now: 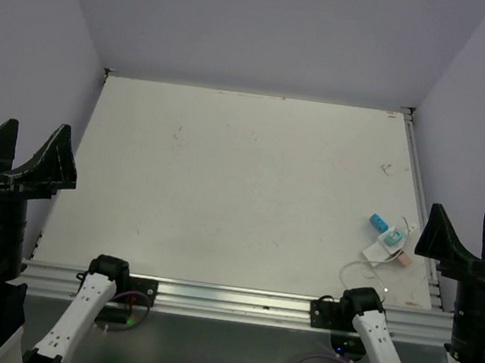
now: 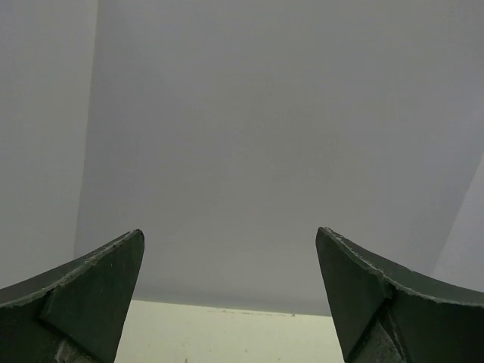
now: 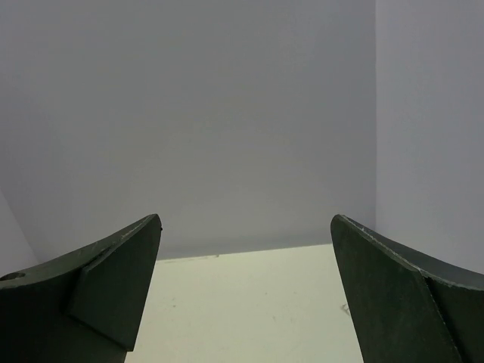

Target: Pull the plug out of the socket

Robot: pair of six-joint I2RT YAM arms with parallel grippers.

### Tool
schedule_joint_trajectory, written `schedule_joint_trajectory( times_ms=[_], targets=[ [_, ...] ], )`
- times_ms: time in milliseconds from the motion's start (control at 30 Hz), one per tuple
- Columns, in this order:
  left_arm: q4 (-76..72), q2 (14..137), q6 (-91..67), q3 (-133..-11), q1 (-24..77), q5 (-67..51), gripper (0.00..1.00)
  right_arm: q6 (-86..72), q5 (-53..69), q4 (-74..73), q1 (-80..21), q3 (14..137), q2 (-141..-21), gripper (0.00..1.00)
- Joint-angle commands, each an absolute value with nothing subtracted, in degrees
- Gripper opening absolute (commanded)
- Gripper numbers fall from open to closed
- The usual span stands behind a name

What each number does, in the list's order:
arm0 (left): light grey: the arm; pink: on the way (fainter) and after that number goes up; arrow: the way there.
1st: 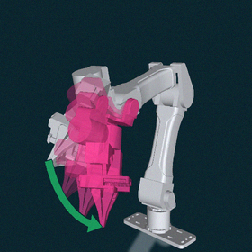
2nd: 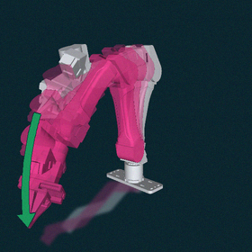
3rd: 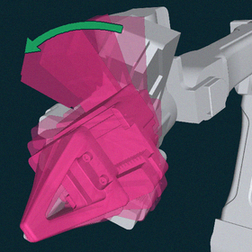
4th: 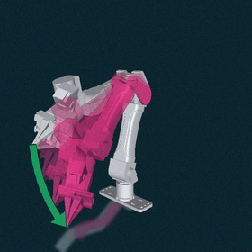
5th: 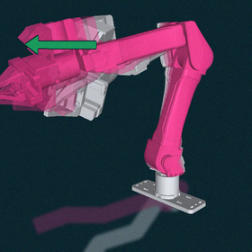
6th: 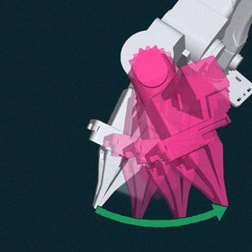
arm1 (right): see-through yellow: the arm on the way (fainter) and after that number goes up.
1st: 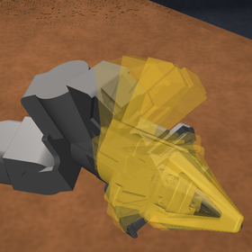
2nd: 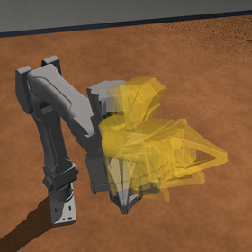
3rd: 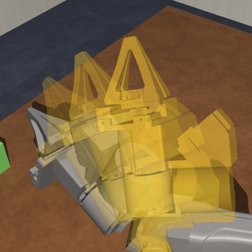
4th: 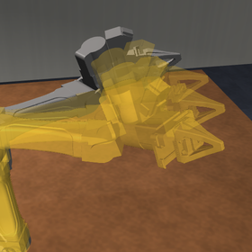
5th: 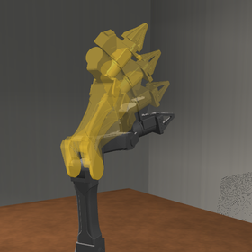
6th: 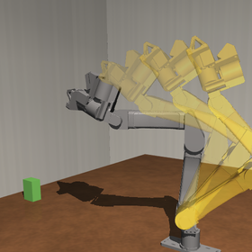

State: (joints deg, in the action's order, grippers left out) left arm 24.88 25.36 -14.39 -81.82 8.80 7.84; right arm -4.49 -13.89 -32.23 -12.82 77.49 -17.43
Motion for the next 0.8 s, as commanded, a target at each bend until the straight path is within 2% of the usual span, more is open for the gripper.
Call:
schedule_joint_trajectory(
  times_ms=[0,433,767],
  targets=[
    [22.24,24.87,-15.12,-81.21,9.14,7.12,0.99,-4.92,-13.19,-30.41,-13.01,76.47,-16.70,0.99],
    [21.27,24.79,-15.47,-78.84,9.14,6.68,1.00,-8.35,-16.08,-30.41,-13.09,73.74,-17.13,0.99],
    [19.86,25.22,-17.14,-70.85,9.14,4.92,1.00,-18.09,-20.91,-35.15,-13.01,68.21,-21.70,0.99]
  ],
)
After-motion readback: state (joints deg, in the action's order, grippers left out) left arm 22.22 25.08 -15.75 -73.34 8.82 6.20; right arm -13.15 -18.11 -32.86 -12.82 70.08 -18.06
